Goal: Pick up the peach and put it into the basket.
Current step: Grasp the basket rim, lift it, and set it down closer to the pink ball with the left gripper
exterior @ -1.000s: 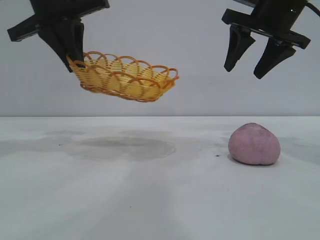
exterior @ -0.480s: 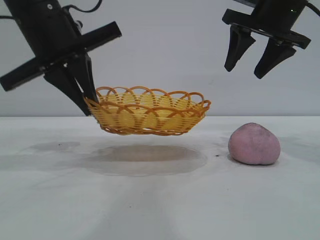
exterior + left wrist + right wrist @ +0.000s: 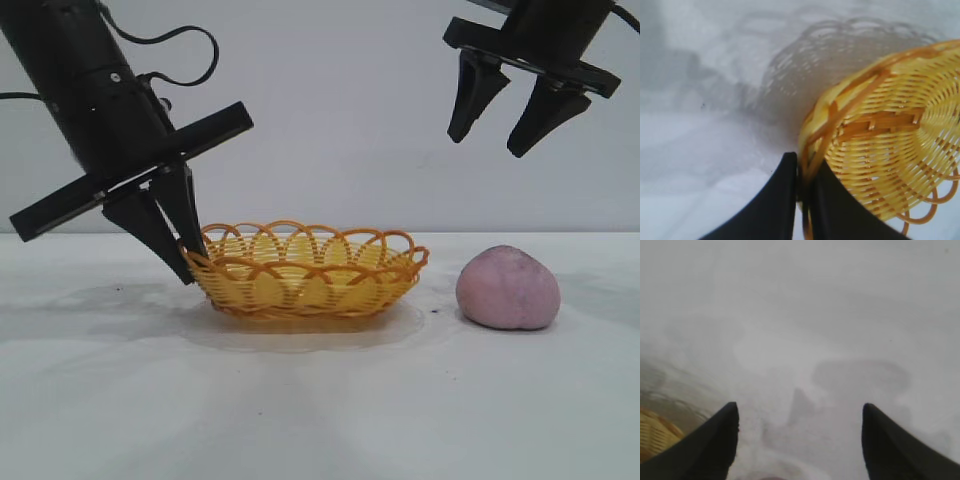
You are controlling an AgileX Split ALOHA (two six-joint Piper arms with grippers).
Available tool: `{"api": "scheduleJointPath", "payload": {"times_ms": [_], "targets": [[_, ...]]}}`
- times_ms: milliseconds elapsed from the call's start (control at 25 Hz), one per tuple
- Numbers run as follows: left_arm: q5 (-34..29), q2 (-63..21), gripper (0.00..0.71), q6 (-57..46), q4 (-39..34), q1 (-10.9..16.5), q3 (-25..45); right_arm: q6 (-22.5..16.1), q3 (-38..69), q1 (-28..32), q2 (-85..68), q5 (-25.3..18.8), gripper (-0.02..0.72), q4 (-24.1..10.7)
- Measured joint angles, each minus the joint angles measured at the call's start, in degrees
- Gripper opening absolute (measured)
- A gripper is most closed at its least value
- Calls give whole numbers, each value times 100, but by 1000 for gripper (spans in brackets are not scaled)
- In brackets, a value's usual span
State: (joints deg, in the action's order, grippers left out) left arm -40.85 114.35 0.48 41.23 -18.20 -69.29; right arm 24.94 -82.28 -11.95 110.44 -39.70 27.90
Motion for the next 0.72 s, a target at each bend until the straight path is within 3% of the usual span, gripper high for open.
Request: {"api": "scheduleJointPath", "payload": {"times_ms": [40,80,160,360,640,720], "targets": [[32,0,0,0,12,0,0,0,0,0,0,0,439,0],[69,0,64,3,24,0,0,0,0,0,0,0,439,0],[83,0,64,14,34,0,0,0,0,0,0,0,439,0],[83,0,276,14,122,0,0,0,0,0,0,0,439,0],[11,0,510,14,95,0,0,0,0,0,0,0,439,0],[-70,0,531,14,-38,0,0,0,0,0,0,0,439,0]]}}
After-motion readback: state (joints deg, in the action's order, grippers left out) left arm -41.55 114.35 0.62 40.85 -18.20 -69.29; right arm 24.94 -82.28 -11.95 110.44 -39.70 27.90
